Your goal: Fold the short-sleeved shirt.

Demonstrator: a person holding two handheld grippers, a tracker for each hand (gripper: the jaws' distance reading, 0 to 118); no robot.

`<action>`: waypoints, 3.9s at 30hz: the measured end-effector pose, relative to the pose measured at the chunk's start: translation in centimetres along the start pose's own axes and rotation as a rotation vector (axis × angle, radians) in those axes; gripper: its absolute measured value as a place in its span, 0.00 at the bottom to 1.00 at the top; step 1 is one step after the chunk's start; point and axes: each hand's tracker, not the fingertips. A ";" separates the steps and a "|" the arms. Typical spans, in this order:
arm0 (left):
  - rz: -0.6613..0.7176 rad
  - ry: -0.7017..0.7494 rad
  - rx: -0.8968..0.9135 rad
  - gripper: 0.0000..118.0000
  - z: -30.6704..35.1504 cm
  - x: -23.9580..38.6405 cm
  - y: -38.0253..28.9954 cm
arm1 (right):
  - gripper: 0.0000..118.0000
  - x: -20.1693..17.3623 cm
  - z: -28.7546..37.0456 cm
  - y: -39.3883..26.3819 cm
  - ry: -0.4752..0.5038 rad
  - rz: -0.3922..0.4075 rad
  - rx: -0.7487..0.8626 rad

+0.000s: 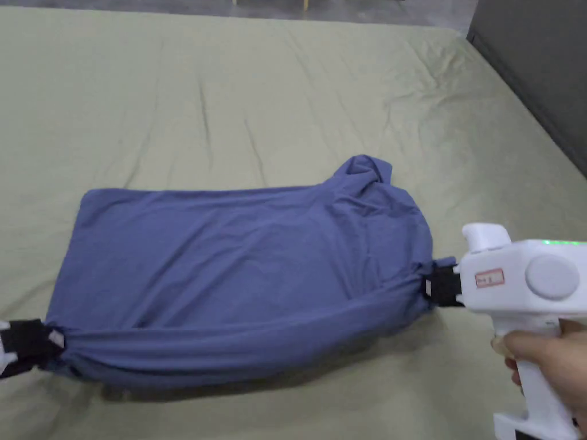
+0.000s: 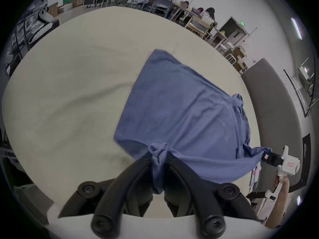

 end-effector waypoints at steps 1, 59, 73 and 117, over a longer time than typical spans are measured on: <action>0.011 -0.005 0.008 0.07 -0.6 0.1 1.2 | 0.13 0.3 -1.3 1.2 -0.010 -0.008 -0.005; -0.407 0.346 0.059 0.00 -13.1 7.5 0.7 | 0.04 -8.1 -4.7 -6.7 -0.121 0.097 0.135; -0.340 0.240 0.058 0.00 -12.6 5.5 1.8 | 1.00 1.0 -12.9 1.7 -0.150 0.028 -0.007; -0.266 0.157 -0.190 0.00 -6.6 1.3 -8.1 | 0.20 0.6 -6.2 -10.5 -0.085 0.020 -0.206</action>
